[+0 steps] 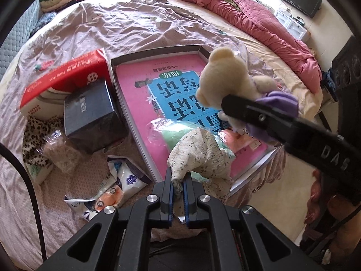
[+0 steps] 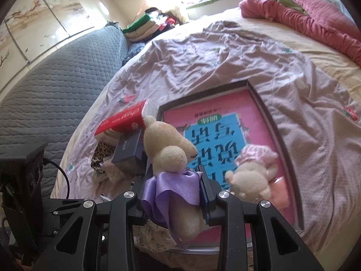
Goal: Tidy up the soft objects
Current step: 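Lower bear onto tray with right tool while left tool lowers scrunchie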
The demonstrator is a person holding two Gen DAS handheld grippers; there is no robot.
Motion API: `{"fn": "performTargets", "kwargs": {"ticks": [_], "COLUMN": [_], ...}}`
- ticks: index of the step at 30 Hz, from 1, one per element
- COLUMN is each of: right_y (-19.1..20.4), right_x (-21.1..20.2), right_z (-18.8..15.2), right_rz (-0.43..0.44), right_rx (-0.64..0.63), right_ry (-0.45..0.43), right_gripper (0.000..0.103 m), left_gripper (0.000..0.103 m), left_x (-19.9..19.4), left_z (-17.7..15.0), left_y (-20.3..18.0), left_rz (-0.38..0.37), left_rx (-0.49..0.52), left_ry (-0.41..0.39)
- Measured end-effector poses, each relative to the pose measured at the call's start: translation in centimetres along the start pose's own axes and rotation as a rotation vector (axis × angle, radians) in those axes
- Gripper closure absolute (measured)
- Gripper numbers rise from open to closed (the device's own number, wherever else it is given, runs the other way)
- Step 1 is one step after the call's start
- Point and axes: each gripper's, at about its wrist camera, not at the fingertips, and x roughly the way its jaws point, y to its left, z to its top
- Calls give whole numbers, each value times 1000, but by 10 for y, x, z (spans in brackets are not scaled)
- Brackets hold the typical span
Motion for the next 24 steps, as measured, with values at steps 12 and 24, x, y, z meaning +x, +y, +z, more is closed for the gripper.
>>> {"fn": "performTargets", "kwargs": {"ticks": [12, 24], "right_y": [-8, -14], "right_x": [25, 43], "right_z": [-6, -8], "right_rz": [-52, -126], "right_rx": [15, -20], "right_ry": [44, 51], "right_gripper": [68, 68], "left_gripper": [96, 96], "left_x": [8, 17], "left_z": [3, 9], "left_y": [2, 12], "left_rz": [-33, -38], "left_rx": [-1, -28], "left_ry": [1, 5]}}
